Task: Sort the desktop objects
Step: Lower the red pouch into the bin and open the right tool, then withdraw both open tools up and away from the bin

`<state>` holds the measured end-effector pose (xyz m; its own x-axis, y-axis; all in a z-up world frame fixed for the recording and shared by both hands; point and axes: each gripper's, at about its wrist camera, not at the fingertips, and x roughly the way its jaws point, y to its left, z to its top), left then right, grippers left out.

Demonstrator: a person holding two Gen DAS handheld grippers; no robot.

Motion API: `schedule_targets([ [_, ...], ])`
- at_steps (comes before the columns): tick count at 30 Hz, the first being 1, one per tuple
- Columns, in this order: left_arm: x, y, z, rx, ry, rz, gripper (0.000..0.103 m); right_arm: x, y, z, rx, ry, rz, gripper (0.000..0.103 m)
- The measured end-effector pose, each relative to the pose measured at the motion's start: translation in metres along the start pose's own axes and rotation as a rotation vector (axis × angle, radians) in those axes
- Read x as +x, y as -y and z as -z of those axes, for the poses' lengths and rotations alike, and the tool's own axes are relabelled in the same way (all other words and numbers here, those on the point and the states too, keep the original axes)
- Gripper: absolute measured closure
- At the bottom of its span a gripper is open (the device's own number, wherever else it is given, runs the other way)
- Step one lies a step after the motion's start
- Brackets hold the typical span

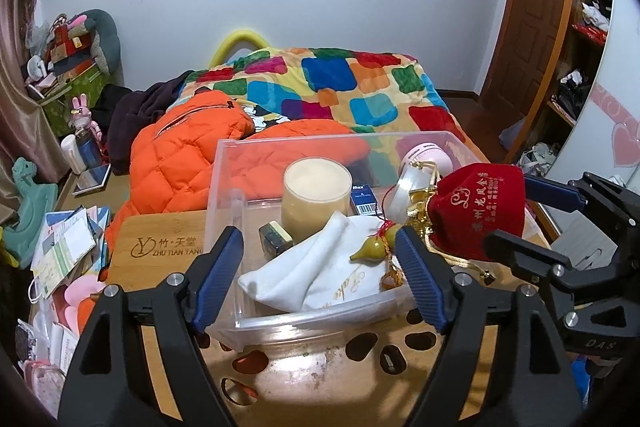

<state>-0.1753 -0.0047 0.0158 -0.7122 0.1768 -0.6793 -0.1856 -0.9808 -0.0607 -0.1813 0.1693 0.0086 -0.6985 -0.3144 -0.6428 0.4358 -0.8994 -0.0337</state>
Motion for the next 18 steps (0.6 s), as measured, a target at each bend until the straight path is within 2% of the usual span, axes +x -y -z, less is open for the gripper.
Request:
schedule_targets([
  [2,-0.002,0.0,0.001,-0.003,0.006,-0.003,0.014,-0.002,0.0,0.0,-0.004,0.003,0.003,0.042],
  [9,-0.012,0.006,0.006,0.016,0.028,-0.007,0.013,-0.008,0.001,0.003,0.009,0.008,0.014,0.042],
  [10,-0.014,0.007,0.006,0.02,0.033,-0.011,0.013,-0.008,0.0,0.004,0.006,0.007,0.024,0.04],
  [13,-0.018,0.012,0.009,0.034,0.046,-0.024,0.012,-0.009,0.0,0.006,0.004,0.009,0.043,0.027],
  [18,-0.02,0.018,0.013,0.055,0.053,-0.043,0.012,-0.014,-0.004,0.01,0.0,0.027,0.063,0.026],
])
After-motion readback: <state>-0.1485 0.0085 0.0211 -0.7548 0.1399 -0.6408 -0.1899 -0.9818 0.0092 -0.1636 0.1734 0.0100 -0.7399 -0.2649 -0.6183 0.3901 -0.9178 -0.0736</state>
